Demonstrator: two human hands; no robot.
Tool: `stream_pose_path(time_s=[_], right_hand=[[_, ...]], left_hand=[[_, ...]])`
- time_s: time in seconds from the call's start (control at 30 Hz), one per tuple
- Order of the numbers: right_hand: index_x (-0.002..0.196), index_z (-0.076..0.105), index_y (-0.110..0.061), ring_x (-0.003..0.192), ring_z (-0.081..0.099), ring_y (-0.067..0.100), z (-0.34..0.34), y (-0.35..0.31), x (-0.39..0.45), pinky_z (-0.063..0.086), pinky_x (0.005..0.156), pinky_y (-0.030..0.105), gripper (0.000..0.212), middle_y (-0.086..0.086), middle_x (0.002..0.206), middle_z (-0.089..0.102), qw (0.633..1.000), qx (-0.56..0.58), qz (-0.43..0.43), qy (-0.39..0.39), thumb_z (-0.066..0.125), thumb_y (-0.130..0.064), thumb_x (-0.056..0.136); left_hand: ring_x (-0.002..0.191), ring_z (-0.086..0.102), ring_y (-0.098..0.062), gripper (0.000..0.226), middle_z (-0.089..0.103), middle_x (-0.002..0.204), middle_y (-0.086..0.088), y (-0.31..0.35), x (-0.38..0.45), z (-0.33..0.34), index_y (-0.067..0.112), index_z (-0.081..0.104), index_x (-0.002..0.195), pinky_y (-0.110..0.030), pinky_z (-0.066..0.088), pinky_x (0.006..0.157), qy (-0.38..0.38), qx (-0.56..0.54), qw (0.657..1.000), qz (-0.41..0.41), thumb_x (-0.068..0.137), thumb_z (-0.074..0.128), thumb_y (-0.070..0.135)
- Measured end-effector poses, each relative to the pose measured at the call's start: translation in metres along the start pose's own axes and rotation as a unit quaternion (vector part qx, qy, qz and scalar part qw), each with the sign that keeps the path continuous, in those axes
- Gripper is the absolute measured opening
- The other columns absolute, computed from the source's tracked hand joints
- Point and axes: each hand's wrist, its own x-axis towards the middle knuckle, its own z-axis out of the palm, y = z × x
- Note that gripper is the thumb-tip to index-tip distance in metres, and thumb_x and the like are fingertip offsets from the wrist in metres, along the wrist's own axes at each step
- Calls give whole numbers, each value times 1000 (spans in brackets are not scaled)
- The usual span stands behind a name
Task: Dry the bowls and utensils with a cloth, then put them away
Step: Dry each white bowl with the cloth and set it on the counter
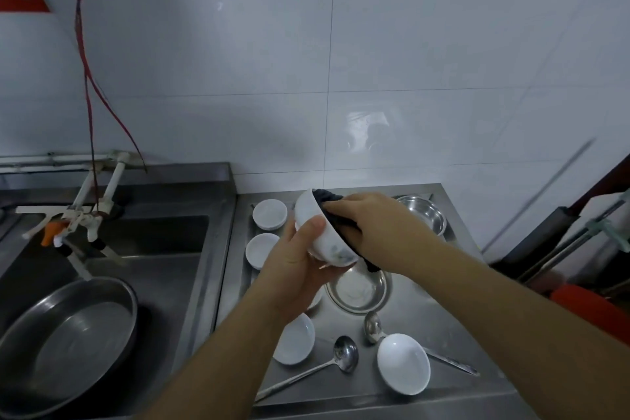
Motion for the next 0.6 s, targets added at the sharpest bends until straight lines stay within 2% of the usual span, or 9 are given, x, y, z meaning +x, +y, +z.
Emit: stream_pose_path(time_s=[0.1, 0.2, 0.33, 0.37, 0.43, 0.5, 0.6], right_hand=[[115, 72, -35, 79, 66, 14, -15, -3, 9, 57, 72, 36, 24, -8, 88, 70, 996, -6, 49, -69, 51, -33, 103], [115, 74, -38, 82, 68, 10, -33, -6, 13, 59, 76, 34, 26, -10, 94, 75, 988, 44, 100, -105, 53, -33, 100], [109, 78, -33, 86, 74, 16, -52, -10, 16, 62, 85, 41, 26, -4, 94, 78, 965, 130, 164, -159, 57, -30, 94], [105, 80, -30, 86, 74, 17, -55, -9, 16, 63, 86, 42, 25, -2, 93, 79, 959, 145, 177, -168, 58, -30, 93], [95, 80, -21, 80, 75, 24, -59, -8, 16, 63, 84, 44, 20, 5, 90, 79, 943, 195, 205, -175, 62, -28, 90], [82, 71, -10, 68, 65, 33, -61, -12, 11, 56, 73, 45, 16, 14, 78, 69, 910, 298, 234, -169, 64, -23, 85], [74, 62, -11, 66, 54, 30, -56, -21, 3, 49, 69, 43, 9, 14, 73, 54, 812, 491, 288, -132, 62, -11, 83]], left_hand=[[134, 57, -52, 91, 56, 148, -30, 10, 10, -5, 16, 48, 150, -73, 50, 103, 6, 44, 999, 12, 72, 88, 38], [123, 65, -45, 83, 56, 146, -28, 23, 16, -5, 20, 48, 149, -58, 59, 89, -18, 70, 997, 27, 76, 84, 35], [127, 63, -46, 95, 54, 146, -28, 31, 20, -2, 27, 48, 151, -56, 58, 90, -49, 105, 992, 49, 70, 94, 44], [129, 61, -48, 102, 53, 146, -28, 30, 20, -2, 25, 45, 154, -57, 57, 91, -59, 109, 991, 49, 69, 96, 47], [126, 58, -50, 113, 53, 141, -32, 26, 19, 0, 10, 36, 158, -56, 55, 93, -97, 87, 991, 41, 70, 95, 48], [124, 53, -48, 116, 51, 134, -33, 24, 16, 3, -8, 29, 154, -53, 51, 96, -140, 55, 988, 33, 75, 91, 50], [133, 48, -45, 108, 48, 141, -32, 22, 9, 10, -15, 30, 153, -55, 44, 108, -223, 49, 972, 57, 88, 79, 55]])
